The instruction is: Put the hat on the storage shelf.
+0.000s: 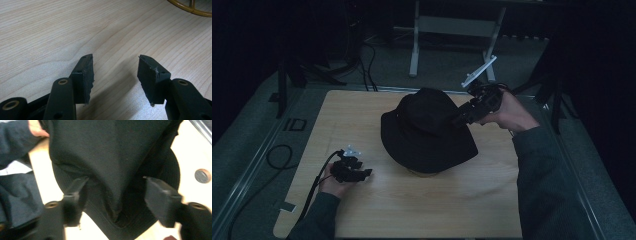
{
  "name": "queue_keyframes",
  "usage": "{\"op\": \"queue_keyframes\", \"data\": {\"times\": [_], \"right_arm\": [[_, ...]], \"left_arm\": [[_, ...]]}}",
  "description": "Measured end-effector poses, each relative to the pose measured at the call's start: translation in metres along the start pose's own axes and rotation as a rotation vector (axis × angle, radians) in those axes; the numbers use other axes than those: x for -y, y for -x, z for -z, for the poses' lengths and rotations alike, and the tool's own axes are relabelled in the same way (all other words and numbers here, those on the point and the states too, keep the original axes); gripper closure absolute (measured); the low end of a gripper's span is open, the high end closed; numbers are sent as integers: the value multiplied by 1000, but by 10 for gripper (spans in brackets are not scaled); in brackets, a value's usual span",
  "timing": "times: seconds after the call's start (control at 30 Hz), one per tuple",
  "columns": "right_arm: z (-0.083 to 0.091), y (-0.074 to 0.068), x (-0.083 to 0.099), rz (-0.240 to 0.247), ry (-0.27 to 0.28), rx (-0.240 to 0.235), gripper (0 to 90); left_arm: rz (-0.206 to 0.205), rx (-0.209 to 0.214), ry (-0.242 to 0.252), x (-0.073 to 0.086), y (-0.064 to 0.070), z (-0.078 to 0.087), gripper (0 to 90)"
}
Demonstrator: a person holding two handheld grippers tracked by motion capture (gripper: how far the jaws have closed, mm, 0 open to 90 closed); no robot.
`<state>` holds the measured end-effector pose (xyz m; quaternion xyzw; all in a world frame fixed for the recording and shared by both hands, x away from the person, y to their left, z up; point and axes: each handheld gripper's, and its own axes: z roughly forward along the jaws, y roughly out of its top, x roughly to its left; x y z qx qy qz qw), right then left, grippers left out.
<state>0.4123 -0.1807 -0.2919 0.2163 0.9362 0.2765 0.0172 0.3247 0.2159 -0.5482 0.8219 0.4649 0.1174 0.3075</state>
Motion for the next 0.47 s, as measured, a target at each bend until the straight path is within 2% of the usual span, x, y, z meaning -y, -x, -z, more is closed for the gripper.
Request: {"op": "queue_keyframes", "data": {"times": [0.1, 0.17, 0.47], "right_arm": [[1, 0, 0, -7, 8, 48, 171], [2, 0, 1, -3, 21, 70, 141], [5, 0, 4, 0, 27, 96, 126]], "left_arm": [[0, 0, 0, 0, 0, 0, 472], [0, 0, 0, 0, 0, 0, 471], [0, 2, 3, 0, 0, 0, 471]]}}
